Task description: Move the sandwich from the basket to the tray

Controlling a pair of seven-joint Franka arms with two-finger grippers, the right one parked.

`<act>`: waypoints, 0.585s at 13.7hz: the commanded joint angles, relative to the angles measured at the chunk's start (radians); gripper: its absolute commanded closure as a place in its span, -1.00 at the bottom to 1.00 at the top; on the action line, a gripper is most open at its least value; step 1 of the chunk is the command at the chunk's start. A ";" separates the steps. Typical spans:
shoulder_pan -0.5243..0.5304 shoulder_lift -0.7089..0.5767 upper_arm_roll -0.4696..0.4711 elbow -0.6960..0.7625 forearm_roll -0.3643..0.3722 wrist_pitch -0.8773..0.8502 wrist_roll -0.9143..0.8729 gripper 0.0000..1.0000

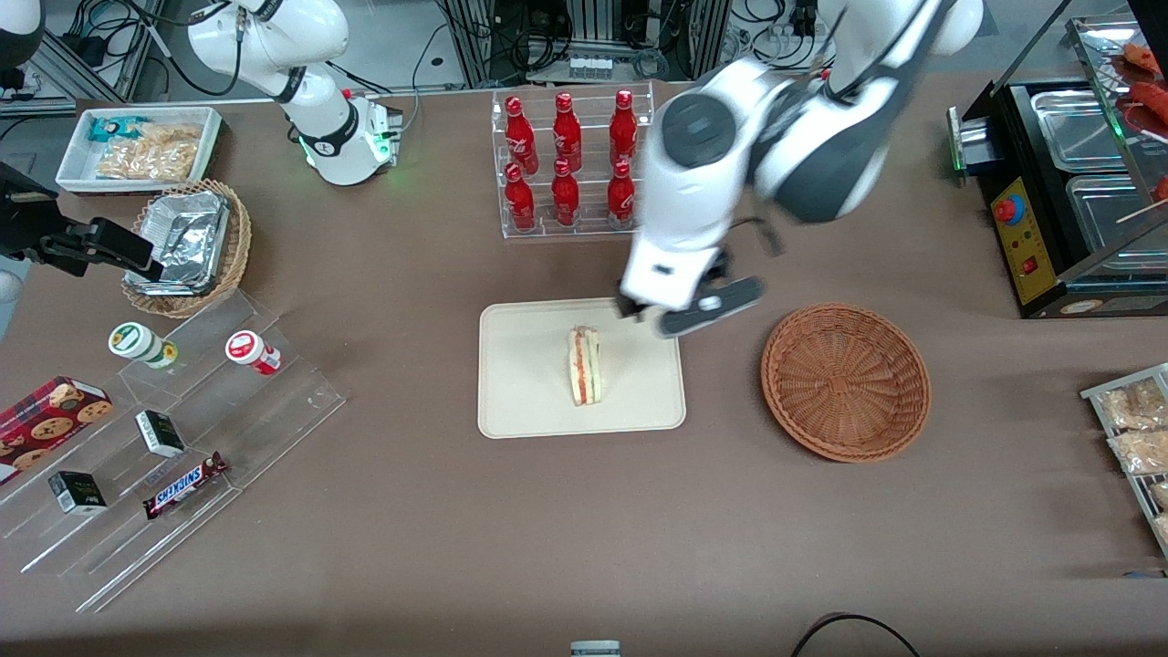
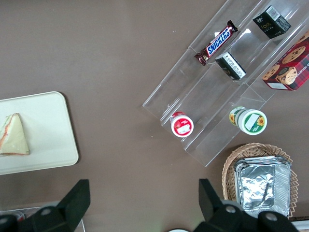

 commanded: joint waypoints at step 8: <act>0.379 -0.299 -0.002 -0.158 -0.045 -0.296 0.585 -0.99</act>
